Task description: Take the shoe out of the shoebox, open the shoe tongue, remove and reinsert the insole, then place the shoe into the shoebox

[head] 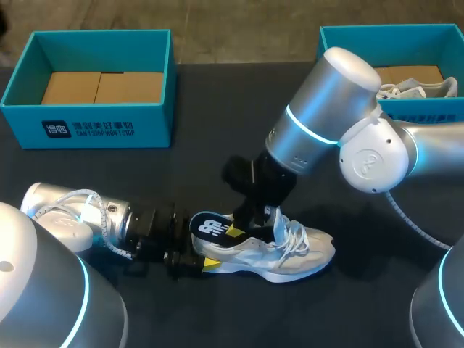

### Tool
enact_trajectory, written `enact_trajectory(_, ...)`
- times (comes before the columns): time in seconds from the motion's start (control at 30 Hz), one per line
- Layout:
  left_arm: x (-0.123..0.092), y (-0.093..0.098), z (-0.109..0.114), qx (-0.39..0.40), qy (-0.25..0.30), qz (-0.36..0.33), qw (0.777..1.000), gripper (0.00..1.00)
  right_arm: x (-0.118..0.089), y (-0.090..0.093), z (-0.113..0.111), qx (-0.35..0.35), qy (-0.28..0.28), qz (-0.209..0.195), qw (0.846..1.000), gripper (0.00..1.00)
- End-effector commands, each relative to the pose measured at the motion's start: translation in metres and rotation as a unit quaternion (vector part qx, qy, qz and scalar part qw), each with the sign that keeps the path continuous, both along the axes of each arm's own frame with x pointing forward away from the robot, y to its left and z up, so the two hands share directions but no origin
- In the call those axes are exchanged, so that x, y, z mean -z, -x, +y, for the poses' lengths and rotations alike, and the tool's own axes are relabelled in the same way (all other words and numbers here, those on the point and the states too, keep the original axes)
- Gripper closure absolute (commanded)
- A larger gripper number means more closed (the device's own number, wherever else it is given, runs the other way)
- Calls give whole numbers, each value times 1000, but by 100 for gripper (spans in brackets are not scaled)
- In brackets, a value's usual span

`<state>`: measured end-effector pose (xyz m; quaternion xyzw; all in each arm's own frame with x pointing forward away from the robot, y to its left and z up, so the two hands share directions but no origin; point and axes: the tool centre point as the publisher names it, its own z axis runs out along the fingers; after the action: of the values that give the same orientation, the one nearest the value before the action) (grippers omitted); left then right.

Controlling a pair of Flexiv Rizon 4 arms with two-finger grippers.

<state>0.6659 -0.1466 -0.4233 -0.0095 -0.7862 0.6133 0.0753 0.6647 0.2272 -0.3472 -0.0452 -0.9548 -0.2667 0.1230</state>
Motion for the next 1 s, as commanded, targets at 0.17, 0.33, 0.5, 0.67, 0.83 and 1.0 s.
enact_trajectory(0.17, 4, -1, 0, -1, -1, 0, 1000, 100, -25, 1, -5, 5, -13, -30, 999, 100)
enact_trajectory(0.33, 4, -1, 0, -1, -1, 0, 1000, 100, -37, -4, -2, 1, -31, -42, 999, 100)
enact_trajectory(0.5, 4, -1, 0, -1, -1, 0, 1000, 100, -49, -6, 1, 2, -55, -56, 997, 100)
enact_trajectory(0.67, 4, -1, 0, -1, -1, 0, 1000, 100, -58, -7, 5, 0, -68, -65, 996, 100)
enact_trajectory(0.83, 4, -1, 0, -1, -1, 0, 1000, 100, -58, -7, 5, 0, -68, -65, 996, 100)
enact_trajectory(1.0, 4, -1, 0, -1, -1, 0, 1000, 100, -58, -7, 5, 0, -68, -65, 996, 100)
